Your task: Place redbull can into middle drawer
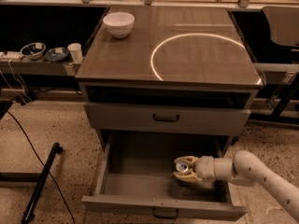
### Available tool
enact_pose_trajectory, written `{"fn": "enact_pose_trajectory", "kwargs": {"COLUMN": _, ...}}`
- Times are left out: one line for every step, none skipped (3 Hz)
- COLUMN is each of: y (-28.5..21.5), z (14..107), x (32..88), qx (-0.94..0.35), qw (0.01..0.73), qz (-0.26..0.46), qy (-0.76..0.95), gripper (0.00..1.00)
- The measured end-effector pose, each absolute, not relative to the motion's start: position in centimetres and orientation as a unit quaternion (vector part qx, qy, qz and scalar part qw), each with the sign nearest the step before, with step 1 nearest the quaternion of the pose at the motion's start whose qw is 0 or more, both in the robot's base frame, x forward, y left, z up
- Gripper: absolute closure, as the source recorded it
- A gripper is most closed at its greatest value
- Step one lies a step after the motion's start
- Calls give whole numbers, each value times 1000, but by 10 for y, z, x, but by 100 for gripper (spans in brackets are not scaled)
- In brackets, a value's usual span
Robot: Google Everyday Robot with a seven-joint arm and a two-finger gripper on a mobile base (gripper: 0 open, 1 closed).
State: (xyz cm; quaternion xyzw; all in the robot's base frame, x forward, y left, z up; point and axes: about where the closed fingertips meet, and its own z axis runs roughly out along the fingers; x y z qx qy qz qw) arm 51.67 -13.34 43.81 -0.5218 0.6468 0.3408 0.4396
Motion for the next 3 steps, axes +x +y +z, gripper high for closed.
{"fn": "enact_pose_trajectory", "kwargs": {"y": -133, "z": 438, "x": 517, "qx": -522, "qw": 440, "qz": 341, "qy": 647, "gripper": 5}}
{"fn": "enact_pose_trajectory", "kwargs": {"y": -151, "z": 449, "x": 513, "qx": -516, "qw": 458, "qz": 340, "qy": 639, "gripper": 0}}
{"fn": "enact_pose_trajectory", "kwargs": {"y": -186, "z": 479, "x": 501, "qx": -511, "qw": 493, "qz": 327, "qy": 624, "gripper": 0}}
